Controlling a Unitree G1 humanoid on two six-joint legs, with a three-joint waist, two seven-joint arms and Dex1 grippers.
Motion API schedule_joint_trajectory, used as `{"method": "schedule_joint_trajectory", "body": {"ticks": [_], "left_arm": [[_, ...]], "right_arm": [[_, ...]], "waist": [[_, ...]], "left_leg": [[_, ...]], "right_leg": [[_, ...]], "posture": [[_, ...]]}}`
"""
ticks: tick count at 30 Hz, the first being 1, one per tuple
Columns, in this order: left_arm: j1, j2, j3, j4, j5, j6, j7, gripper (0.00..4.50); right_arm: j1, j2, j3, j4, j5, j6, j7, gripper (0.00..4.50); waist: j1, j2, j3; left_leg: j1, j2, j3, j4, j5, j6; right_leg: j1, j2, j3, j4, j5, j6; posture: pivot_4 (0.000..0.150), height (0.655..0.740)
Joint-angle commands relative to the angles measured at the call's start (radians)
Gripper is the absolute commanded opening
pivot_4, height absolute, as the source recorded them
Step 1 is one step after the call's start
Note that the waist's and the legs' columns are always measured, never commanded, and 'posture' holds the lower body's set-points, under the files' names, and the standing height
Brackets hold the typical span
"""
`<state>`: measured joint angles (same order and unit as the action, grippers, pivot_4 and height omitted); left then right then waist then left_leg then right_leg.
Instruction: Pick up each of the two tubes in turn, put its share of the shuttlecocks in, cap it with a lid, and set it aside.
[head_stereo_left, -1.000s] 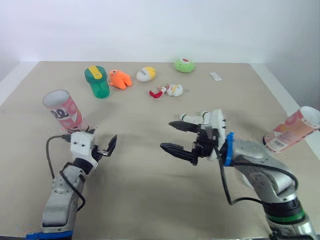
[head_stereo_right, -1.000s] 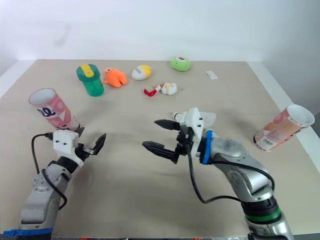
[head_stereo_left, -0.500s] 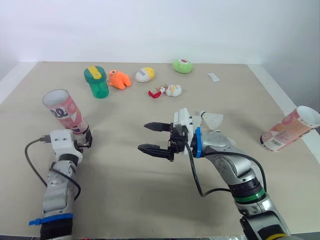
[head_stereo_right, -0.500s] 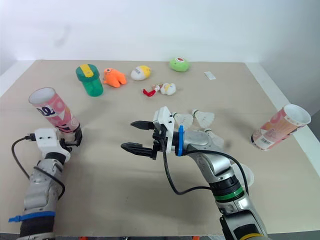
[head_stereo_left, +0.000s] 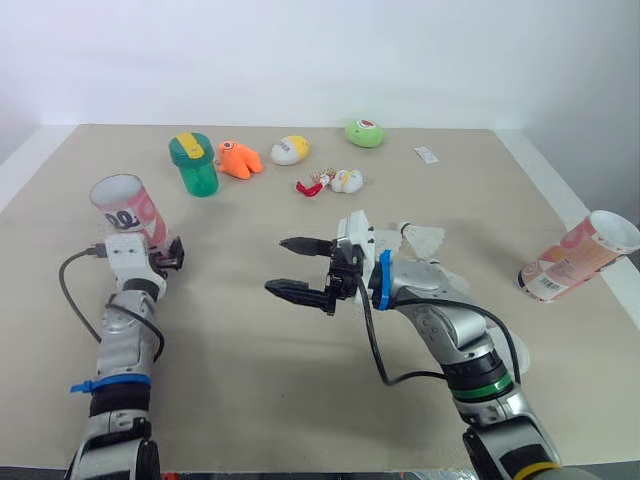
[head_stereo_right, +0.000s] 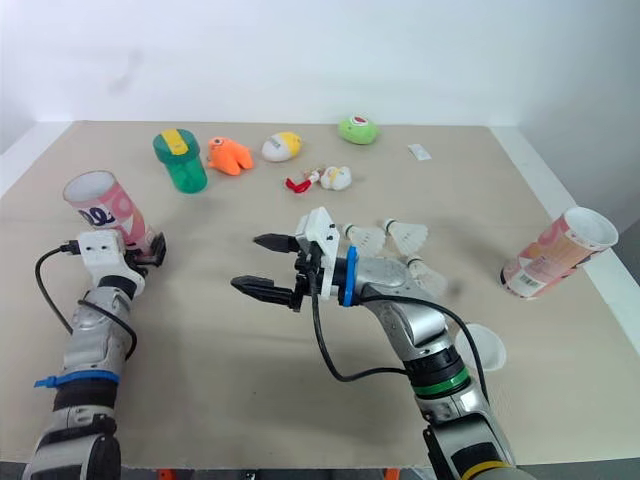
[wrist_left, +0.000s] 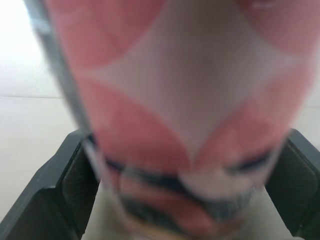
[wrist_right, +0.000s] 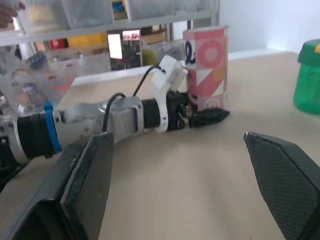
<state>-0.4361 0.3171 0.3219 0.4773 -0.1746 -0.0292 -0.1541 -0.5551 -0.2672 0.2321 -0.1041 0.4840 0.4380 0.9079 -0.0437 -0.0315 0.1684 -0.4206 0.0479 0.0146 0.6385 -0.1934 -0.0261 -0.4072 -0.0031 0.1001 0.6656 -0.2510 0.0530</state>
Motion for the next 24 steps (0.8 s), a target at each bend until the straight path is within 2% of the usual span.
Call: {"method": "schedule_joint_trajectory", "body": {"ticks": [1, 5, 9, 16, 19, 24], "left_arm": [[-0.015, 0.004, -0.005, 0.073, 0.001, -0.028, -0.010, 4.50], [-0.027, -0.005, -0.007, 0.106, 0.000, -0.058, -0.009, 4.50], [-0.016, -0.002, -0.013, 0.108, 0.002, -0.065, -0.016, 3.52], [0.023, 0.017, -0.006, 0.035, -0.026, -0.049, -0.061, 3.52], [0.111, 0.049, -0.031, -0.116, -0.085, 0.006, -0.200, 3.52], [0.274, 0.210, -0.117, -0.381, -0.143, 0.118, -0.479, 3.52]], "right_arm": [[-0.021, 0.012, -0.031, -0.013, 0.002, -0.018, -0.015, 4.46], [-0.011, 0.018, -0.032, -0.020, 0.001, -0.020, -0.029, 4.46], [0.010, 0.018, -0.034, -0.040, 0.003, -0.018, -0.043, 4.50], [0.070, 0.003, -0.056, -0.084, -0.013, -0.040, -0.093, 4.50], [0.159, 0.003, -0.110, -0.131, -0.095, -0.133, -0.209, 4.50], [0.330, 0.030, -0.171, -0.274, -0.203, -0.218, -0.403, 4.50]], "waist": [[0.000, 0.000, 0.000], [0.000, 0.000, 0.000], [0.000, 0.000, 0.000], [-0.001, 0.000, 0.000], [-0.001, 0.000, -0.001], [-0.001, -0.001, -0.001]], "left_leg": [[0.000, 0.000, 0.000, 0.000, 0.000, 0.000], [0.000, 0.000, 0.000, 0.000, 0.000, 0.000], [0.000, 0.000, 0.000, 0.000, 0.000, 0.000], [0.000, 0.000, 0.000, -0.001, 0.000, 0.000], [-0.001, 0.000, 0.001, -0.002, -0.001, -0.002], [-0.002, 0.000, 0.001, -0.004, -0.005, -0.009]], "right_leg": [[0.000, 0.000, 0.000, 0.000, 0.000, 0.000], [0.000, 0.000, 0.000, 0.000, 0.000, 0.000], [0.000, 0.000, 0.000, 0.000, 0.000, 0.000], [0.000, -0.001, 0.001, 0.000, -0.001, 0.001], [-0.001, -0.001, 0.001, -0.001, -0.002, 0.001], [-0.003, -0.002, 0.001, 0.000, -0.005, -0.006]], "posture": [[0.150, 0.7400], [0.150, 0.7400], [0.150, 0.7400], [0.150, 0.7400], [0.150, 0.7400], [0.150, 0.7400]]}}
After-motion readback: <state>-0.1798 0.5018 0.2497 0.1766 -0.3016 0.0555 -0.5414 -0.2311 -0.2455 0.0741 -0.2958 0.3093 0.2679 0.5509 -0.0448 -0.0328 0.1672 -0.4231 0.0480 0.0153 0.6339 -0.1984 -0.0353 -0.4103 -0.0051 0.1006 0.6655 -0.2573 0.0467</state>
